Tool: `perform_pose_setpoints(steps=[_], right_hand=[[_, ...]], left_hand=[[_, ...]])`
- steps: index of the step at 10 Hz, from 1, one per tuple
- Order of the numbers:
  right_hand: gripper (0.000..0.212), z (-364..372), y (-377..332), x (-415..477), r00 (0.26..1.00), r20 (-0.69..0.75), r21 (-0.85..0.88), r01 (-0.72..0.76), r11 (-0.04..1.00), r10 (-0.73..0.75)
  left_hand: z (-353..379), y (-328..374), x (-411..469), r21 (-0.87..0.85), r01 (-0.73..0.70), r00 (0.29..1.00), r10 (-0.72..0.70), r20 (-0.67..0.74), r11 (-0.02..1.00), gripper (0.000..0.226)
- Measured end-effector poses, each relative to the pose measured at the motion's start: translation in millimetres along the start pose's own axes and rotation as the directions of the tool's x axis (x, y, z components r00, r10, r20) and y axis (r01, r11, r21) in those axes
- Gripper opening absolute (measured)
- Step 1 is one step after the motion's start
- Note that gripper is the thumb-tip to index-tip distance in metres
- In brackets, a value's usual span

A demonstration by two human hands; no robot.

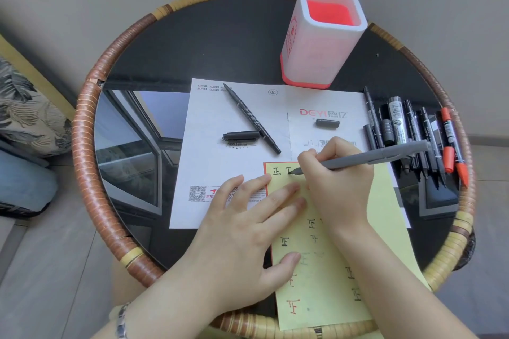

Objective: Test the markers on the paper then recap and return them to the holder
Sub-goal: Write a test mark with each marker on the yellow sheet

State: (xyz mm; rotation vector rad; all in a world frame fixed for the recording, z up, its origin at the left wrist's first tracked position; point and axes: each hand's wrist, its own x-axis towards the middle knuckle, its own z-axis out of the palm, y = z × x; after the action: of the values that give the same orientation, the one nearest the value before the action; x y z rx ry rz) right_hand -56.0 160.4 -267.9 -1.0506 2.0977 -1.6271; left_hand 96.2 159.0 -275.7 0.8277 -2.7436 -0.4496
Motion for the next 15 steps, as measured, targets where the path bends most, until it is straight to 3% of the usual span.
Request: perform_pose_setpoints(steps=[4, 6, 11, 14, 15], right_hand=[[0.044, -1.1, -1.2, 0.0, 1.000, -0.027, 0.013, 0.005, 1.000, -0.005], [0.034, 0.9, -2.1, -0.2, 1.000, 0.022, 0.031, -0.016, 0.999, 0.015], [0.042, -0.1, -1.7, -2.1, 0.999, 0.038, -0.010, 0.017, 1.000, -0.017], [0.045, -2.2, -3.4, -1.2, 1.000, -0.011, 0.009, -0.027, 1.000, 0.027], [0.040, -5.8, -4.1, 1.6, 0.995, -0.053, 0.088, -0.077, 0.993, 0.082]], left_hand=[[1.0, -0.8, -0.4, 0.000, -0.004, 1.000, 0.004, -0.008, 1.000, 0.059], [0.2, 0.1, -0.3, -0.004, 0.002, 1.000, -0.002, -0.003, 1.000, 0.059], [-0.1, 0.1, -0.2, -0.006, 0.000, 1.000, 0.000, -0.007, 1.000, 0.061], [0.3, -0.7, 0.0, -0.007, 0.000, 1.000, 0.000, 0.002, 1.000, 0.059], [0.7, -0.3, -0.2, -0.009, -0.001, 1.000, 0.000, -0.008, 1.000, 0.058]])
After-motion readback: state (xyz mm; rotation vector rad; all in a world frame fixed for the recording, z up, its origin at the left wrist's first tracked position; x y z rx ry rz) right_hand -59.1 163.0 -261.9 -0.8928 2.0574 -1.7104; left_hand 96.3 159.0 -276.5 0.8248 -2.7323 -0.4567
